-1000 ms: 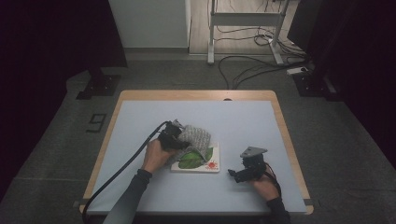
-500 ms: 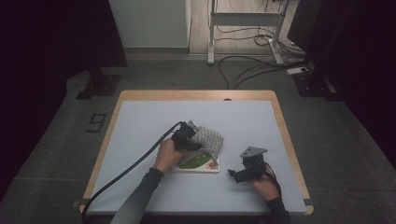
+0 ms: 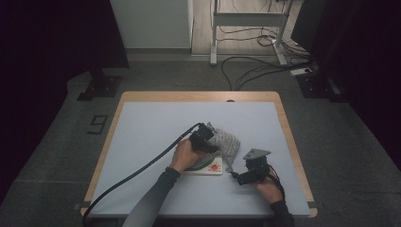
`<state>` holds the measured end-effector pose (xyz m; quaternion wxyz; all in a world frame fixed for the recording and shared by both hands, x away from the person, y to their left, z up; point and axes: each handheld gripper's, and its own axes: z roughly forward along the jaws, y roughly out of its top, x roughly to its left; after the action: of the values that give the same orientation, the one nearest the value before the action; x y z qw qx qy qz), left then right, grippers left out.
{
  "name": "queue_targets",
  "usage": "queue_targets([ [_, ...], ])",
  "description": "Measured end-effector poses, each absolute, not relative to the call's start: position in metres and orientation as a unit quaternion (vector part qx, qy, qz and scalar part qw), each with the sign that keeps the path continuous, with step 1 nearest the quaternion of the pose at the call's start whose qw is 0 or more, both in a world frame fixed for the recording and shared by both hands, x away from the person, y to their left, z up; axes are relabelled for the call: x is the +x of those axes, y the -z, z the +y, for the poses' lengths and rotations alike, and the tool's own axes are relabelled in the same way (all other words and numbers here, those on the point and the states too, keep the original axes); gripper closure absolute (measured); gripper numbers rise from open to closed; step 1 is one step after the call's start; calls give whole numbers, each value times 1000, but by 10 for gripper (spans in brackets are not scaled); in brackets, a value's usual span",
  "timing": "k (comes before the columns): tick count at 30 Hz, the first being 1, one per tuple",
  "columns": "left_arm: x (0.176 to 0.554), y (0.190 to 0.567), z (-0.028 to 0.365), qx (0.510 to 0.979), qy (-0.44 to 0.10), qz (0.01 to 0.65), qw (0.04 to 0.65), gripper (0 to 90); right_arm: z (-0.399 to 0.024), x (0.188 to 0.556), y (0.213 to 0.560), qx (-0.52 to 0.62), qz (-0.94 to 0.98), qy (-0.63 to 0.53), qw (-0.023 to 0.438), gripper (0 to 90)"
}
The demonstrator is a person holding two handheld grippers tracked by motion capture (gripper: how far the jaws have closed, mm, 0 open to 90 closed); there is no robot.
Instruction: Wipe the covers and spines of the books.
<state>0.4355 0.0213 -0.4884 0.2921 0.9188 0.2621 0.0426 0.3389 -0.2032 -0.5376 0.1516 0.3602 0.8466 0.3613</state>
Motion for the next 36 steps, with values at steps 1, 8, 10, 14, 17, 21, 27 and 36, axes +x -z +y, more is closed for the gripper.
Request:
queue_targets([
  [1, 435, 489, 19, 919, -44, 261, 291, 632, -203, 339, 538, 360, 847, -361, 152, 0],
  [8, 429, 489, 15, 922, -46, 252, 291, 632, -203, 339, 538, 361, 846, -362, 152, 0],
  [10, 426, 489, 15, 923, -45, 247, 290, 632, -203, 339, 538, 361, 846, -362, 153, 0],
  [14, 417, 489, 14, 927, -41, 235, 288, 631, -203, 338, 538, 361, 846, -362, 152, 0],
  [17, 410, 489, 15, 929, -39, 229, 288, 630, -203, 339, 538, 360, 846, -362, 153, 0],
  [21, 406, 490, 18, 926, -37, 230, 295, 629, -203, 339, 538, 360, 846, -362, 153, 0],
  [27, 405, 491, 23, 926, -40, 226, 299, 627, -203, 338, 538, 359, 846, -363, 154, 0],
  [36, 404, 488, 36, 928, -50, 230, 288, 626, -203, 338, 538, 357, 846, -363, 155, 0],
])
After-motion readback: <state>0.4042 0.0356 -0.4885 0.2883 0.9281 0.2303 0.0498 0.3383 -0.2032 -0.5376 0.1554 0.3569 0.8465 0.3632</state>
